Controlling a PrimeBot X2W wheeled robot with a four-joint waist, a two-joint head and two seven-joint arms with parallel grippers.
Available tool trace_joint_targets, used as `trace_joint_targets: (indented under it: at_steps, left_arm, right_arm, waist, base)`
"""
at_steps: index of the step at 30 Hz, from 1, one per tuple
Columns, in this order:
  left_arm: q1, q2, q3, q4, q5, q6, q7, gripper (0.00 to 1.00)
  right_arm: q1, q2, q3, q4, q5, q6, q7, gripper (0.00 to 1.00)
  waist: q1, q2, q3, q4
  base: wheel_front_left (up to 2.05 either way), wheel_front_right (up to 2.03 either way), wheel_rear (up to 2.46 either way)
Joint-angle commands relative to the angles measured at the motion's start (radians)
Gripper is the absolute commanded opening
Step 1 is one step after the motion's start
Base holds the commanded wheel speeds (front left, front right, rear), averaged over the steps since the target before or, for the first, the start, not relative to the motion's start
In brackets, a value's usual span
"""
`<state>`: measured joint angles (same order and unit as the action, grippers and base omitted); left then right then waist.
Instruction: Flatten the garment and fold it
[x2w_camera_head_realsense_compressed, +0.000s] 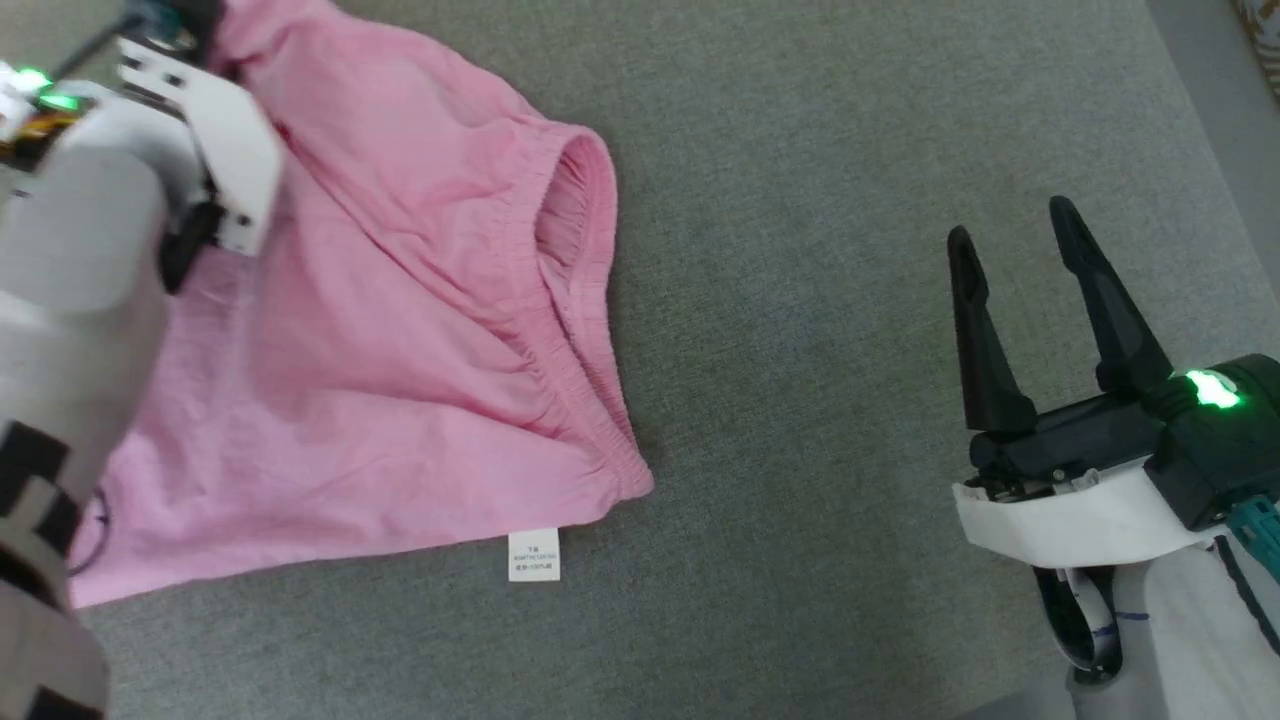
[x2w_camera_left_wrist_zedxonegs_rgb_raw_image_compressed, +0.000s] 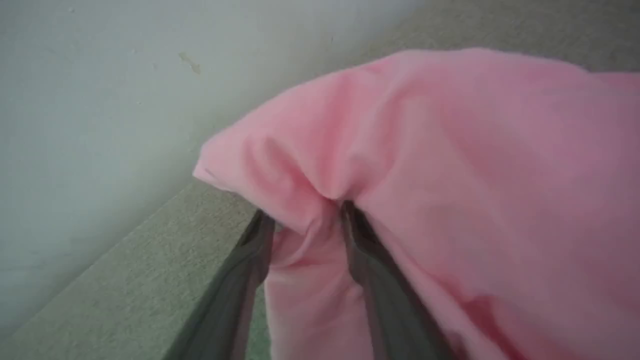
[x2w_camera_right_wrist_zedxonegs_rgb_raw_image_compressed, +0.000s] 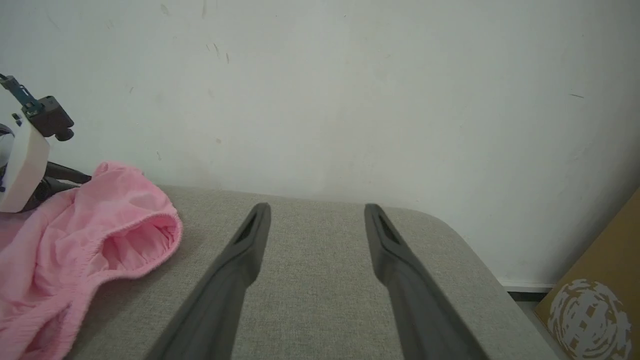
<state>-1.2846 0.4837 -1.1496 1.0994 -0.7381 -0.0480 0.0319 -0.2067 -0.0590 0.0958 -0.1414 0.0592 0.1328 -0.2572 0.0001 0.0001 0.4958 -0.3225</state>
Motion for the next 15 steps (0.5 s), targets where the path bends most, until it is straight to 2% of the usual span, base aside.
trace_joint_targets:
  at_steps: [1, 5, 9, 12, 15]
  left_arm:
    - [0.043, -0.039, -0.007, -0.004, -0.001, -0.02, -0.025, 1.0]
    - [0.063, -0.056, 0.019, -0.022, -0.018, -0.017, -0.154, 1.0]
    - [0.121, -0.066, 0.041, -0.059, -0.04, -0.007, -0.239, 1.0]
    - [0.174, -0.056, 0.054, -0.103, -0.045, 0.022, -0.272, 1.0]
    - [0.231, -0.026, 0.099, -0.189, -0.051, 0.081, -0.291, 1.0]
  right_arm:
    - [-0.014, -0.011, -0.007, 0.0, -0.01, -0.002, -0.005, 1.0]
    - [-0.025, -0.065, -0.005, -0.007, -0.022, -0.002, -0.005, 1.0]
    - [-0.036, -0.143, 0.015, -0.006, -0.025, -0.002, -0.005, 1.0]
    - [-0.053, -0.208, 0.049, 0.009, -0.023, -0.002, -0.005, 1.0]
    - [-0.079, -0.27, 0.101, 0.036, -0.001, -0.002, -0.005, 1.0]
  waist:
    - [-0.0001, -0.0001, -0.066, 0.052]
    - [-0.0001, -0.0001, -0.146, 0.094]
    - [-0.0001, -0.0001, -0.222, 0.146]
    - [-0.0001, -0.0001, -0.274, 0.187]
    - [-0.0001, -0.0001, -0.314, 0.222]
  base:
    - [0.0, 0.0, 0.0]
    - [0.0, 0.0, 0.0]
    - [0.0, 0.0, 0.0]
    - [0.0, 0.0, 0.0]
    - [0.0, 0.0, 0.0]
